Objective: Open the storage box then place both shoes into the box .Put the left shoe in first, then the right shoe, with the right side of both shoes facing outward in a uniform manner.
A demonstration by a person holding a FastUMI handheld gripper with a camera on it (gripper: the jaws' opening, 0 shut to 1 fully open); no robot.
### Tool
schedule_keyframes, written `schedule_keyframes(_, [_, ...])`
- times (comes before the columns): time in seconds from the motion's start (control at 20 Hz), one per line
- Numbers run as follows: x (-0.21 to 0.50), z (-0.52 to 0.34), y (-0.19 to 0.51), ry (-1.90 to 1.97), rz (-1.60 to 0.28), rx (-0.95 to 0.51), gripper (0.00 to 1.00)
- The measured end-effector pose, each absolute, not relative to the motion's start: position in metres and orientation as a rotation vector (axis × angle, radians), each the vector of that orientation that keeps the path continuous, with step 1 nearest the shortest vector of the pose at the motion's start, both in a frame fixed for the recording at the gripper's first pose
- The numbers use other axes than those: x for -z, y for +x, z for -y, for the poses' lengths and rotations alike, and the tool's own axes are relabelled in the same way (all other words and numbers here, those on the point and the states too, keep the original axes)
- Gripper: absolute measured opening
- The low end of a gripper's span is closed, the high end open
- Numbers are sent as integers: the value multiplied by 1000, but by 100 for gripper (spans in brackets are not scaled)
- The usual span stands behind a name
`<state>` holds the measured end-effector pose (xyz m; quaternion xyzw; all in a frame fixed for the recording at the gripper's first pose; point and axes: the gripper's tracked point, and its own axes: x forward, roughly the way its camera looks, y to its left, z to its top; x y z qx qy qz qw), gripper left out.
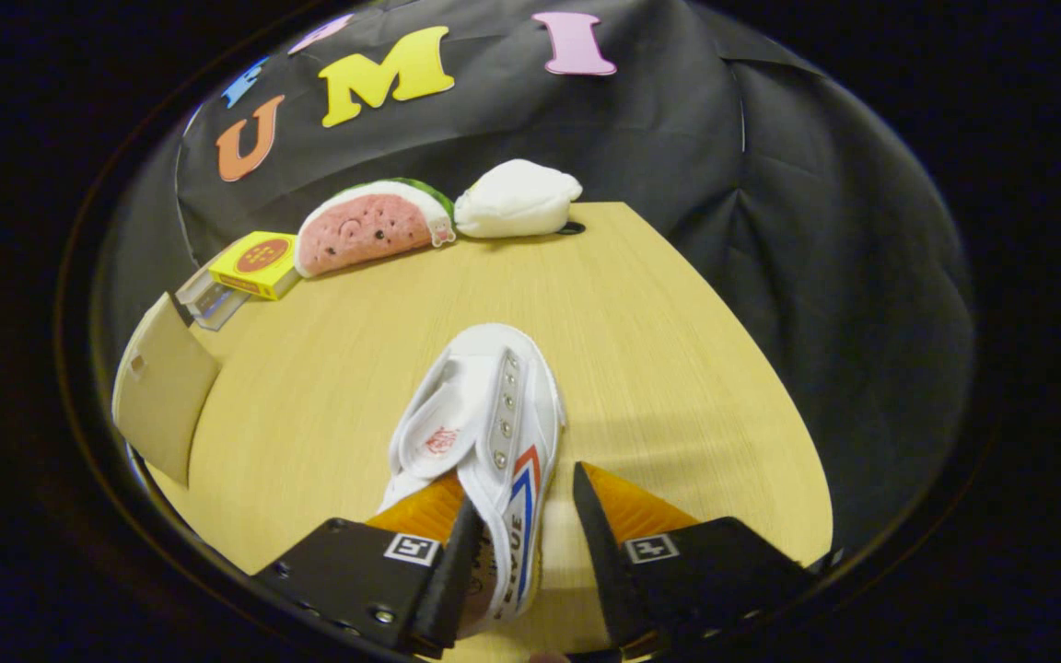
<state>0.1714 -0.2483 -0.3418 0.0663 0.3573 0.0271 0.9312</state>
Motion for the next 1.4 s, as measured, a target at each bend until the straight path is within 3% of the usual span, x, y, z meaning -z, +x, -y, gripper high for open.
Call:
schedule_keyframes(0.15, [347, 248, 166, 143, -757, -42, 49])
schedule_keyframes(0.2, [348, 245, 175, 151, -776, -42, 28])
schedule_keyframes(0.25, [348, 248, 176, 143, -781, -24, 28])
schedule_keyframes(0.35, [350, 258, 174, 135, -802, 13, 3])
schedule_keyframes(0.95, [293, 220, 132, 350, -838, 63, 0])
schedule_keyframes(1.4, [181, 81, 83, 446, -773, 51, 0])
